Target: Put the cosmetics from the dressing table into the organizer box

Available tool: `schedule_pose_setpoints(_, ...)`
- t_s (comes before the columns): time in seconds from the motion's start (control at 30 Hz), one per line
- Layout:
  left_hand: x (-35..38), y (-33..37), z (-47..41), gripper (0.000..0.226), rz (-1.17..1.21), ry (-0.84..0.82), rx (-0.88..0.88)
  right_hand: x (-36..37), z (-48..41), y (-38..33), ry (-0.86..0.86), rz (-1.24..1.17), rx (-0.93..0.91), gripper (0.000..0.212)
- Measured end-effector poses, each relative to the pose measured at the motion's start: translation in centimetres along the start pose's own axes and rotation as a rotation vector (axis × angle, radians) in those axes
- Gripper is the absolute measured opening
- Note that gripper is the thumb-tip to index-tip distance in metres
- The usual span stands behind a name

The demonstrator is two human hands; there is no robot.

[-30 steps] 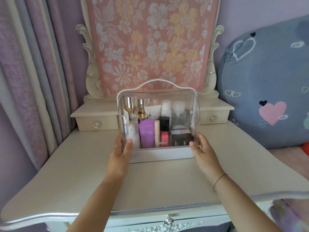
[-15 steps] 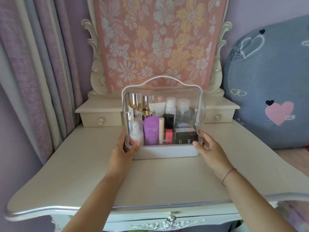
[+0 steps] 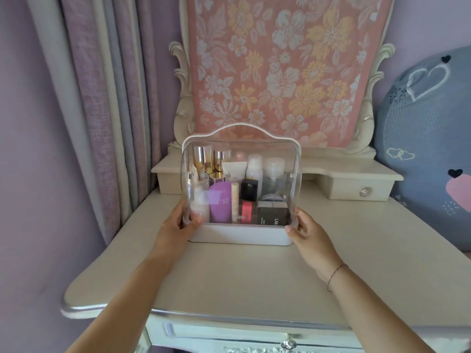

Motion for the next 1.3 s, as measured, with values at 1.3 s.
schedule_pose_setpoints(1.3, -13.2, -4.6, 2.6, 0.064, 0.059, 0.208, -0.192, 12.8, -4.2, -5.1, -0.115, -0.033, -0.048, 0.057)
Point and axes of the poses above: each hand's wrist, its own z-axis away from the middle knuckle, its own x-axis out of the palm, y = z × x, the point moved 1 cm from there along -z, towards the middle knuckle, and after that the axes turned 14 degrees about -y, right-handed, at the moved point
